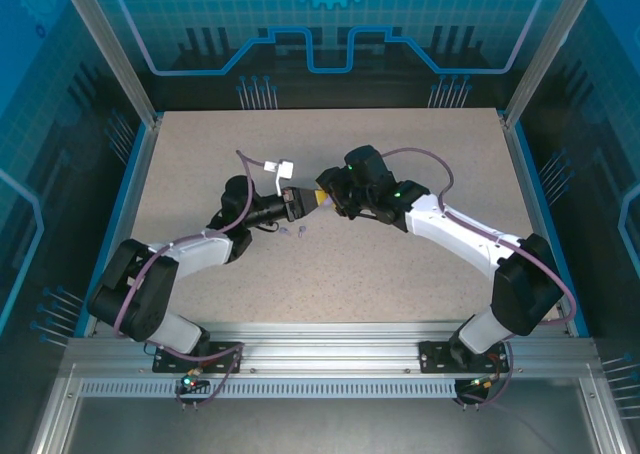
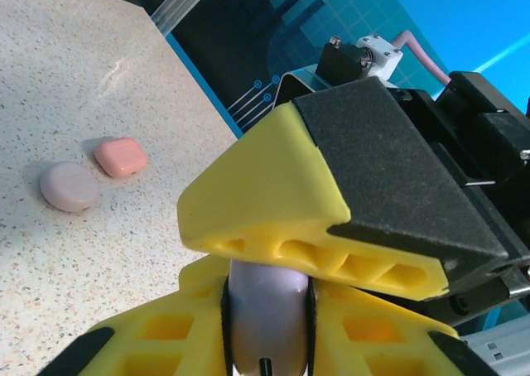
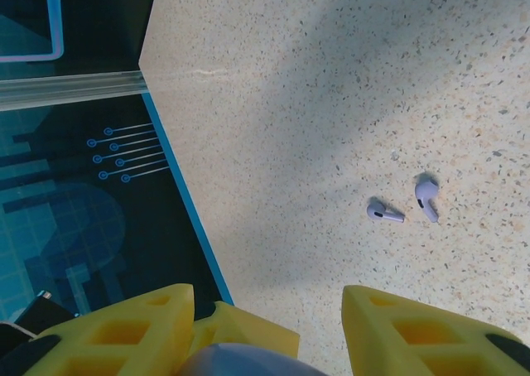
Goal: Insert the wireless bluetooth earbuds into the charging case
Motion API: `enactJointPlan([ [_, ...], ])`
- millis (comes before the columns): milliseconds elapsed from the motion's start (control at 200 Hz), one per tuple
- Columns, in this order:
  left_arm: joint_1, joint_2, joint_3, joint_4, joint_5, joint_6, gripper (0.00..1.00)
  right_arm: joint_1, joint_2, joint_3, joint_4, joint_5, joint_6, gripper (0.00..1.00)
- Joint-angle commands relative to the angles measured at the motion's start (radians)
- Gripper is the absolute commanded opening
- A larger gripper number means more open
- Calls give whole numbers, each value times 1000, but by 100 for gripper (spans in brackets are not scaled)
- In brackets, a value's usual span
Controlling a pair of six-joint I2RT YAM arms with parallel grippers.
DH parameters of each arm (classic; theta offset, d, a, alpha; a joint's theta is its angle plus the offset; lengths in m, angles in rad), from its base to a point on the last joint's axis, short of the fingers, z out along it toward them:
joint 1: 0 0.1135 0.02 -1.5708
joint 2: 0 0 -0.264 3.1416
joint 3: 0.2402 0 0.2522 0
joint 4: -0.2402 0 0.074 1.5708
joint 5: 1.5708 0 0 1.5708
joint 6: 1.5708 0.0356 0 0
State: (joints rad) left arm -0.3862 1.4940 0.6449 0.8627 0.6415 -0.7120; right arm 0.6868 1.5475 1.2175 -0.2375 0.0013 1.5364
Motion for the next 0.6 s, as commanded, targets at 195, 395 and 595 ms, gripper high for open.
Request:
enactJointPlan([
  [195, 4, -2, -9, 79, -84, -26, 2, 12, 20, 19, -16, 7, 20, 29],
  [395, -3, 0, 4, 58, -75, -23, 0, -19, -15, 10, -3, 19, -61, 83],
  [595, -3, -21, 30, -33, -39, 26, 0, -123, -143, -82, -16, 11, -297, 89],
])
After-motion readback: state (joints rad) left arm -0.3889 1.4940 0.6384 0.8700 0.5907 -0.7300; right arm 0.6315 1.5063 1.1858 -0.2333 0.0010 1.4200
